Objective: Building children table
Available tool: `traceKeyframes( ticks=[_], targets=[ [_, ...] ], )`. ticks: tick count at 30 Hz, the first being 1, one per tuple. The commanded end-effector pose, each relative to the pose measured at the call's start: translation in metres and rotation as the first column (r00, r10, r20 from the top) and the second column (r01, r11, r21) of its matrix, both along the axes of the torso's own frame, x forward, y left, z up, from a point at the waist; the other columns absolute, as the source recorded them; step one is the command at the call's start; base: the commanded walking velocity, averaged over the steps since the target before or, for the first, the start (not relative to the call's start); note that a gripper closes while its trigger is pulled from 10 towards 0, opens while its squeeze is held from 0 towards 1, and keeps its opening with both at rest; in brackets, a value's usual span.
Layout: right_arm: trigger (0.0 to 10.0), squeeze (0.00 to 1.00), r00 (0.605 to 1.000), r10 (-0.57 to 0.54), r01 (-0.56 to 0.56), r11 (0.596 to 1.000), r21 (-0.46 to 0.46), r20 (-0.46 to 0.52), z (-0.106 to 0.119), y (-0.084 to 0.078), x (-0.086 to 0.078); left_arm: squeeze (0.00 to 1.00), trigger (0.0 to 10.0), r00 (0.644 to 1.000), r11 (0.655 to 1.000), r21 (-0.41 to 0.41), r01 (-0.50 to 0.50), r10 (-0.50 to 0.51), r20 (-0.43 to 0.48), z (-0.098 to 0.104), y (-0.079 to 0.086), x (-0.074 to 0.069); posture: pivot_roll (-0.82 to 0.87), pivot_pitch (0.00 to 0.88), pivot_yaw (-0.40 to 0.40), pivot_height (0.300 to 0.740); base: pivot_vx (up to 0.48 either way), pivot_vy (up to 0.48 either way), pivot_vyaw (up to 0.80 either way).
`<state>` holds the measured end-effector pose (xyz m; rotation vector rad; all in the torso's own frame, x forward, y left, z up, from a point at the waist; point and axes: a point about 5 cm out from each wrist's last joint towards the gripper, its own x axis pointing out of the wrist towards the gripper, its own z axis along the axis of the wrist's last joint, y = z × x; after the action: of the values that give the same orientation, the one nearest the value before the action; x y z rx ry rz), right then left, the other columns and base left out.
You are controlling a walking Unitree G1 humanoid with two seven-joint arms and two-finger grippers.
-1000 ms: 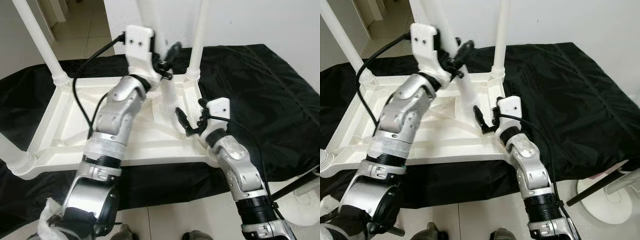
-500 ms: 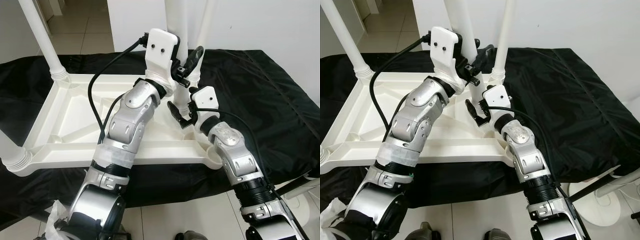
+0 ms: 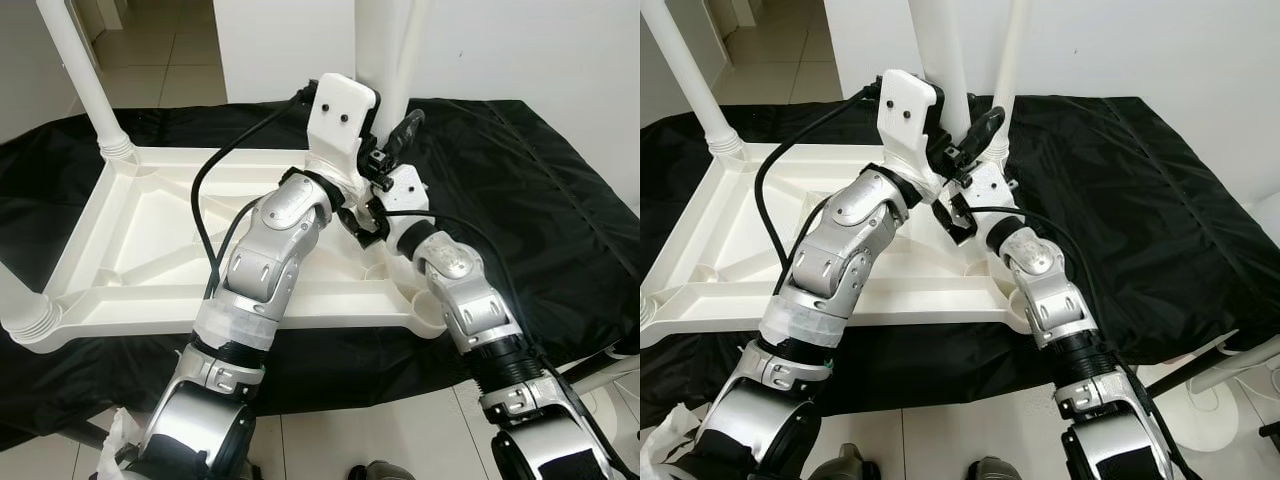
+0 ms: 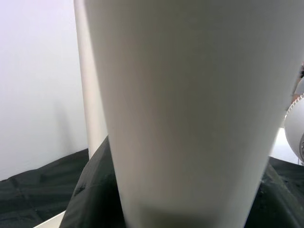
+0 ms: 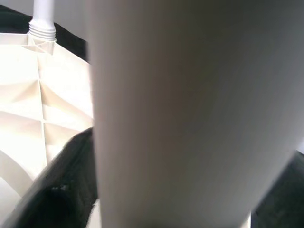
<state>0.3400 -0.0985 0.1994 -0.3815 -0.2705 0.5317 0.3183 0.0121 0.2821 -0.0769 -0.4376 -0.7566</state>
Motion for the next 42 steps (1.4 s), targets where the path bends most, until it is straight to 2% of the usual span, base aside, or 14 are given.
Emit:
traceKeyframes(
  ticks=[1,2,3,4,17,18,19,24,25,26,27,30,36,42],
  targets=[
    [1.4,0.00,1.000,0.010,-0.010,1.000,-0.006,0.010,0.001,0.002,0.000,0.00,10.0,0.999,0.998,-0.029,-0.048,0.048,0.003,0.006,0.000,-0.001,-0.01,0.035,-0.018,0.740,0.000,0.000,0.00],
    [1.4,0.00,1.000,0.010,-0.010,1.000,-0.006,0.010,0.001,0.002,0.000,0.00,10.0,0.999,0.998,-0.029,-0.048,0.048,0.003,0.006,0.000,-0.001,-0.01,0.035,-0.018,0.740,0.000,0.000,0.00],
    [2.3,0.00,1.000,0.008,-0.008,1.000,0.004,0.010,0.001,0.002,0.001,0.00,10.0,0.999,0.998,-0.029,-0.047,0.047,0.003,0.006,-0.001,-0.002,-0.01,0.035,-0.018,0.740,0.000,0.000,0.00],
    [0.0,0.00,1.000,0.006,-0.006,1.000,0.010,0.009,0.001,0.002,0.002,0.00,10.0,0.999,0.999,-0.029,-0.046,0.046,0.001,0.006,-0.001,-0.002,-0.01,0.035,-0.018,0.740,0.000,0.000,0.00],
    [0.0,0.00,0.996,-0.080,0.083,0.991,0.107,-0.030,0.000,-0.008,0.008,0.00,10.0,0.999,0.999,-0.034,-0.037,0.037,-0.003,0.009,-0.002,-0.003,-0.02,0.053,-0.004,0.740,0.000,0.000,0.00],
    [10.0,0.00,0.992,-0.121,0.125,0.982,0.143,-0.040,0.001,-0.011,0.009,0.00,10.0,1.000,0.999,-0.035,-0.022,0.021,-0.009,0.009,-0.002,-0.003,-0.02,0.058,0.000,0.740,0.000,0.000,0.00],
    [10.0,0.00,0.990,-0.134,0.140,0.975,0.172,-0.043,0.002,-0.012,0.008,1.00,10.0,1.000,0.999,-0.053,-0.007,0.006,-0.019,0.010,-0.001,-0.003,-0.02,0.059,0.002,0.740,0.000,0.000,0.00],
    [10.0,0.00,0.983,-0.174,0.182,0.955,0.236,-0.053,0.003,-0.014,0.007,1.00,10.0,0.999,0.997,-0.073,0.028,-0.030,-0.024,0.012,0.000,-0.004,-0.03,0.061,0.012,0.740,0.000,0.000,0.00],
    [10.0,0.00,0.977,-0.204,0.213,0.941,0.264,-0.059,0.003,-0.016,0.006,0.42,10.0,0.999,0.996,-0.070,0.049,-0.050,-0.012,0.014,-0.001,-0.006,-0.03,0.061,0.013,0.740,0.000,0.000,0.00],
    [10.0,0.00,0.977,-0.204,0.213,0.941,0.264,-0.059,0.003,-0.016,0.006,0.42,10.0,0.999,0.996,-0.070,0.049,-0.050,-0.012,0.014,-0.001,-0.006,-0.03,0.061,0.013,0.740,0.000,0.000,0.00],
    [10.0,0.00,0.972,-0.217,0.234,0.921,0.313,-0.087,0.002,-0.018,0.006,0.00,10.0,0.998,0.995,-0.084,0.057,-0.057,0.000,0.017,-0.001,-0.006,-0.03,0.058,0.019,0.740,0.000,0.000,0.00],
    [10.0,0.00,0.970,-0.219,0.241,0.910,0.338,-0.103,0.001,-0.019,0.006,0.00,10.0,0.998,0.994,-0.093,0.060,-0.060,0.002,0.018,-0.001,-0.006,-0.03,0.058,0.019,0.740,0.000,0.000,0.00],
    [10.0,0.00,0.937,-0.311,0.349,0.847,0.401,-0.159,-0.007,-0.031,0.003,0.00,10.0,0.995,0.974,-0.213,0.076,-0.087,-0.046,0.025,0.011,-0.001,-0.06,0.041,0.051,0.740,0.000,0.000,0.00],
    [10.0,0.00,0.924,-0.351,0.382,0.841,0.383,-0.153,-0.012,-0.036,-0.001,0.00,10.0,0.996,0.973,-0.225,0.051,-0.067,-0.066,0.022,0.022,0.005,-0.08,0.034,0.063,0.740,0.000,0.000,0.00]
  ],
)
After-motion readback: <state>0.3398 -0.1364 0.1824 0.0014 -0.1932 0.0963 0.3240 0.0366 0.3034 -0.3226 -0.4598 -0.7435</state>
